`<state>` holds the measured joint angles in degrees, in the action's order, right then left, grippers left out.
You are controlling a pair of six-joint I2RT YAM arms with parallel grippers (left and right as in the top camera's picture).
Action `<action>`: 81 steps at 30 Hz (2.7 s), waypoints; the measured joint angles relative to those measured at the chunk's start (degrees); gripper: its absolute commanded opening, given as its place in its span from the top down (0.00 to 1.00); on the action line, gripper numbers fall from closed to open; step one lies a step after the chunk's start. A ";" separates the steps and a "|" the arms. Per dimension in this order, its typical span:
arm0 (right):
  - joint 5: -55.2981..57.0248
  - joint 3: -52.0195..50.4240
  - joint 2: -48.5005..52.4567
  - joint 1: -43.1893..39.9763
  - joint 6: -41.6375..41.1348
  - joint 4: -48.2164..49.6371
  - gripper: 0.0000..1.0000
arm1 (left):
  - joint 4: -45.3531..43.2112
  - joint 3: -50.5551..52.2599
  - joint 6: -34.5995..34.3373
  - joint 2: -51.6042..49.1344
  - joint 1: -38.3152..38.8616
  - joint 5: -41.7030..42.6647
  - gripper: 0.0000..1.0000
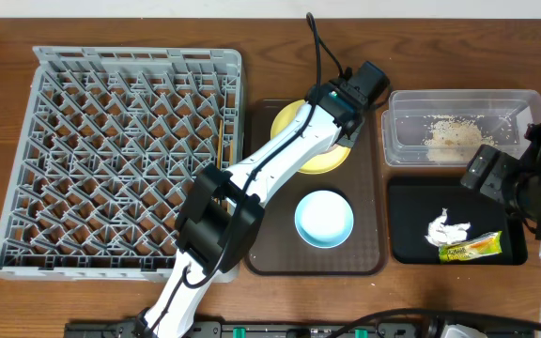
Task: Sort waste into correct bins and load items into the dishwasher
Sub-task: 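Swing the left gripper from the rack over the white cup, then lower the left gripper and grip the white cup rim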
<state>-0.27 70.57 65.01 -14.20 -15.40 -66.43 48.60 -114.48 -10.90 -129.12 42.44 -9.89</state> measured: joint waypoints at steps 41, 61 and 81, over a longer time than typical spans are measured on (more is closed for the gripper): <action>0.00 0.00 0.00 0.00 0.00 0.00 0.01 | 2.08 0.02 0.44 -1.38 0.00 -9.79 0.89; 0.00 0.00 0.00 0.00 0.00 0.00 0.01 | 6.91 0.04 0.50 14.45 -0.02 -7.80 0.53; 0.00 0.00 0.00 0.00 0.00 0.00 0.01 | 2.51 0.44 0.50 0.70 -0.35 -0.37 0.74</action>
<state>-0.27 70.57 65.01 -14.20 -15.40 -66.43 51.11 -114.04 -10.39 -128.42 42.09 -10.26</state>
